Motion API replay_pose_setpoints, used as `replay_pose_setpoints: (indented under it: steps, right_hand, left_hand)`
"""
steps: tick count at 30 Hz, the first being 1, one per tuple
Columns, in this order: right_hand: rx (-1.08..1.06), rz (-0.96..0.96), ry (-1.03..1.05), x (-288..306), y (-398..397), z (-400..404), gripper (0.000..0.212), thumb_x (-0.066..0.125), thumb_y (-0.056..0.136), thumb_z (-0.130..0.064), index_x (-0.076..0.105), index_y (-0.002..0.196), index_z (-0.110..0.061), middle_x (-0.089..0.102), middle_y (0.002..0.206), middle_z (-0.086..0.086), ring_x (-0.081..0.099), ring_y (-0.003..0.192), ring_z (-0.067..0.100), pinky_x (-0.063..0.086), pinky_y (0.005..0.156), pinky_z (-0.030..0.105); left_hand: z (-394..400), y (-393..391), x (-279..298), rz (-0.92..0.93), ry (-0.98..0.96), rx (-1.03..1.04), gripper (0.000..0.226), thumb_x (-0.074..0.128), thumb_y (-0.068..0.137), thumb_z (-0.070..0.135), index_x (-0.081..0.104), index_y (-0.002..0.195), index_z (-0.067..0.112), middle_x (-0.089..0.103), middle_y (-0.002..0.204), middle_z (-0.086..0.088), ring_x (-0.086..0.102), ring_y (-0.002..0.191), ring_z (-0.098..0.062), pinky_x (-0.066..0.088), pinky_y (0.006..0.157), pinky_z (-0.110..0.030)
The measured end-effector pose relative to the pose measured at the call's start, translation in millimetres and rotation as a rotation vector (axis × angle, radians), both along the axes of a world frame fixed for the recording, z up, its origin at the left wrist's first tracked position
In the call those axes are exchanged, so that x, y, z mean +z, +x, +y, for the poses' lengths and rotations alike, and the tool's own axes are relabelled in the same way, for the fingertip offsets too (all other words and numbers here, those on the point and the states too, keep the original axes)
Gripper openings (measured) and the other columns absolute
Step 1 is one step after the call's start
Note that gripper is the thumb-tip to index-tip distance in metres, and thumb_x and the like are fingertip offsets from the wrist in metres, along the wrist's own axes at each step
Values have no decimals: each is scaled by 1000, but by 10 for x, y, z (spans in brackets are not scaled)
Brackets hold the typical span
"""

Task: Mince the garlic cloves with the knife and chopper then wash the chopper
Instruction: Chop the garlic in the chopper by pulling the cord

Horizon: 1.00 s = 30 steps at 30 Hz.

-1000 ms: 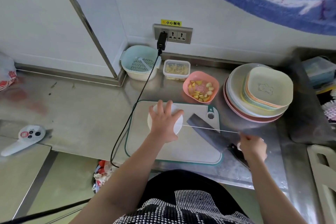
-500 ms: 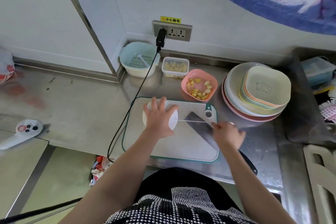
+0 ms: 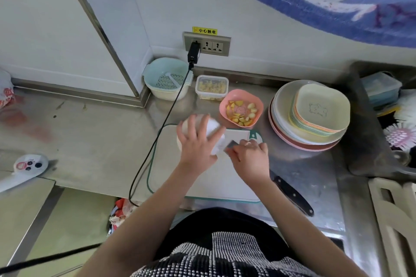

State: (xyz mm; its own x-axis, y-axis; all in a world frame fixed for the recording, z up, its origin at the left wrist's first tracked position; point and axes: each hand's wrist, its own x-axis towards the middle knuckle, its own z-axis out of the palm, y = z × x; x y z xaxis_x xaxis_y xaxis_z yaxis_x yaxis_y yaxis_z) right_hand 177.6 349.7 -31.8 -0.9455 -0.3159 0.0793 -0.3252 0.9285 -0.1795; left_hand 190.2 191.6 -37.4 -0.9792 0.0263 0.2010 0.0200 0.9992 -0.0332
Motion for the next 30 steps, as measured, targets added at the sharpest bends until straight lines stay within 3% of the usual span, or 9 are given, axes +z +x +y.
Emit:
replay_pose_setpoints:
  steps: [4,8,10,14,19,23,25,28,30]
  right_hand:
    - [14,-49,-6,12,-15,-31,31,62,85,-32,70,64,-12,64,66,3,60,65,31,42,77,40]
    - [0,-182,-30,-86,19,-26,36,52,95,-39,69,78,-13,66,85,5,59,83,30,29,90,39]
    - [19,-199,3,-69,-4,-88,39,46,96,-43,67,75,-16,65,86,2,58,86,27,27,90,40]
    - [100,-306,92,-113,55,-208,40,40,98,-44,69,83,-21,66,87,1,57,92,24,25,84,38]
    - [-235,-330,137,-171,19,154,39,36,98,-42,69,89,-23,70,93,0,61,90,23,28,84,35]
    - [-688,-341,184,-240,-140,1035,49,32,95,-42,73,83,-18,69,82,3,59,82,22,27,85,35]
    - [-776,-301,241,-206,-189,1289,51,31,95,-42,74,81,-17,65,76,4,55,74,21,28,86,35]
    - [-694,-201,202,-92,-232,1110,47,37,95,-38,72,76,-14,67,74,6,56,72,23,28,85,35]
    - [-384,-362,122,-42,-203,641,46,41,96,-44,69,73,-16,67,75,3,59,80,23,31,86,34]
  left_hand:
    - [17,70,-64,-98,33,73,89,75,45,46,45,129,39,29,144,-13,24,129,-43,24,97,-57]
    - [30,83,-67,-196,56,117,93,75,49,50,41,134,40,25,148,-11,18,131,-42,25,97,-56]
    - [46,66,-88,-194,45,98,92,73,46,50,40,131,40,23,144,-10,20,129,-41,25,95,-55]
    - [52,106,-166,-304,-58,29,80,64,66,49,20,133,43,3,145,-7,4,132,-41,18,101,-56]
    - [-11,34,-117,-364,-15,32,91,73,59,49,25,137,43,11,147,-7,11,134,-43,19,101,-53]
    - [-7,-4,-73,-396,1,26,92,74,61,49,24,138,44,10,149,-7,7,137,-43,18,103,-56]
    - [-21,-20,-75,-415,31,32,92,74,61,48,24,138,43,8,149,-7,6,137,-43,17,104,-57]
    - [-29,-58,-63,-431,55,46,92,75,61,46,24,137,43,8,150,-7,5,137,-43,16,104,-57]
    - [-19,-58,-73,-437,52,46,92,75,61,48,24,138,42,8,150,-8,5,138,-44,17,104,-57]
